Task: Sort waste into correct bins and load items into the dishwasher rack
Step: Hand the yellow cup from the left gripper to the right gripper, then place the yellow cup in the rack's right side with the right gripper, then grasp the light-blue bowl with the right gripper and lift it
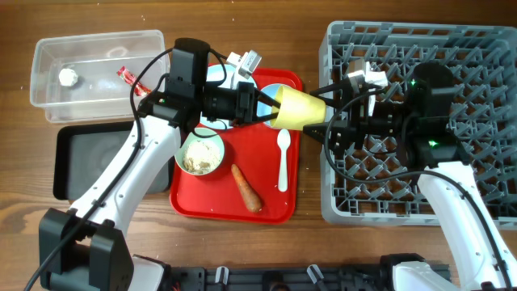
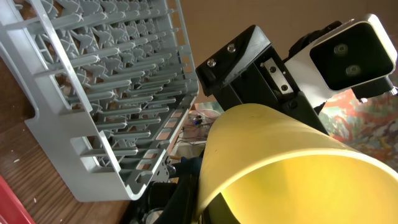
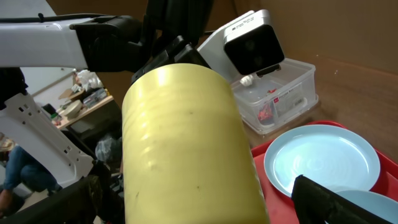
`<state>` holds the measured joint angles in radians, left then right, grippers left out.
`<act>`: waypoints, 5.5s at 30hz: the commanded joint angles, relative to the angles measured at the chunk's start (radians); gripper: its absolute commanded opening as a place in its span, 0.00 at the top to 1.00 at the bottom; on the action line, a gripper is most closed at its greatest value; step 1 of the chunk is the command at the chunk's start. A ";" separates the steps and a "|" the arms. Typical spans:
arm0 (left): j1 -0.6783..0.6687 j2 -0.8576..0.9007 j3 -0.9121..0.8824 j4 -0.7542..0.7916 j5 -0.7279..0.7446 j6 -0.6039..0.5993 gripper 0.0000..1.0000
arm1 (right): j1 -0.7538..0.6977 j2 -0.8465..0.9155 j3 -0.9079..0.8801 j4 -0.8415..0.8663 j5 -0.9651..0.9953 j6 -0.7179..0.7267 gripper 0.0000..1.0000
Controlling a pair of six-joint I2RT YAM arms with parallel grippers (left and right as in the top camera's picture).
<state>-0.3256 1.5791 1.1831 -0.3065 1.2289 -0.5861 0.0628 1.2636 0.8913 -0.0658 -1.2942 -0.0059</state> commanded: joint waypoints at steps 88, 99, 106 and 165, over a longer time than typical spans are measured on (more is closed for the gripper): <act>0.272 -0.072 0.003 -0.603 -1.137 0.213 0.26 | -0.442 -0.041 0.450 -1.051 1.201 0.200 0.67; 0.272 -0.072 0.003 -0.605 -1.137 0.217 0.26 | -0.736 0.167 0.448 -1.126 1.231 0.191 0.67; 0.272 -0.072 0.003 -0.608 -1.137 0.217 0.26 | -0.749 0.271 0.442 -1.129 1.273 0.192 0.65; 0.238 -0.072 0.003 -0.579 -1.109 0.239 0.25 | 0.157 0.199 0.442 -0.689 1.108 0.124 0.07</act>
<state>-0.0860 1.5253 1.1824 -0.8608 0.1173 -0.3668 0.0891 1.4399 1.3193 -0.8463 -0.3969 0.0257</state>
